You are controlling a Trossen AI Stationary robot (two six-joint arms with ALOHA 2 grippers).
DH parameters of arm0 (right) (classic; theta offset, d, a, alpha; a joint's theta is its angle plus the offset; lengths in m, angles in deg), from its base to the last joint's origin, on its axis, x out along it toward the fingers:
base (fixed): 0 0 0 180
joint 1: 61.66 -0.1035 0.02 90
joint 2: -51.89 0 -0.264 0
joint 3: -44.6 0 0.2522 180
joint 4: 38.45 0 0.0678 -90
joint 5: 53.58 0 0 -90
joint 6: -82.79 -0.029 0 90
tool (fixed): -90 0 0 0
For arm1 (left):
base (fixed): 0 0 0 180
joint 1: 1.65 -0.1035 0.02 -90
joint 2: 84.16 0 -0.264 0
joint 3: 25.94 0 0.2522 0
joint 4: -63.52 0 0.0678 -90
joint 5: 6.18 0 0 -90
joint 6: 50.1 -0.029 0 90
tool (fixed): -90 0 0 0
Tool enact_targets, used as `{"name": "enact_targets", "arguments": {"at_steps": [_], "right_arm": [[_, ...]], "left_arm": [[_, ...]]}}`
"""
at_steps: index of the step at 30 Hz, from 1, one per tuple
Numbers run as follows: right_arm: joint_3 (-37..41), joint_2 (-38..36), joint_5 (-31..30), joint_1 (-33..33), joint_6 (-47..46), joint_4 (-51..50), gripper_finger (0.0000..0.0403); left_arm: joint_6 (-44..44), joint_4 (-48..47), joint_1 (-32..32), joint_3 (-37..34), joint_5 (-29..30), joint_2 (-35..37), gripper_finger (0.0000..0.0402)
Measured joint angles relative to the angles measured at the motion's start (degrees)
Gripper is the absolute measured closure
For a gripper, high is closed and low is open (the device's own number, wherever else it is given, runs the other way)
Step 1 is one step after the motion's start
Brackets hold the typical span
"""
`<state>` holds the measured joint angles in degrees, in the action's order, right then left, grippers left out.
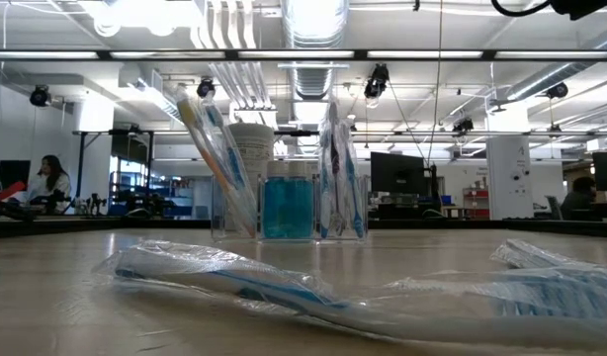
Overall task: Pick & Place toothbrushing station
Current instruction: Put the blue toothbrush into the transparent organizer
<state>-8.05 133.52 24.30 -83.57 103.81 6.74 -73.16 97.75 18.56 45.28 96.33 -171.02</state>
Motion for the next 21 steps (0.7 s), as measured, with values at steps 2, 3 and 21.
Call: {"name": "enact_targets", "arguments": {"at_steps": [2, 3, 21], "right_arm": [[0.0, 0.0, 0.0, 0.0, 0.0, 0.1, 0.0374], [0.0, 0.0, 0.0, 0.0, 0.0, 0.0, 0.0374], [0.0, 0.0, 0.0, 0.6, -1.5, -0.1, 0.0374]], "left_arm": [[0.3, -0.1, 0.0, 0.0, -0.2, 0.0, 0.0211], [0.7, 0.0, 0.0, 0.0, -0.7, 0.0, 0.0211], [5.7, 0.0, -1.4, 0.9, -2.6, 0.0, 0.0211]]}}
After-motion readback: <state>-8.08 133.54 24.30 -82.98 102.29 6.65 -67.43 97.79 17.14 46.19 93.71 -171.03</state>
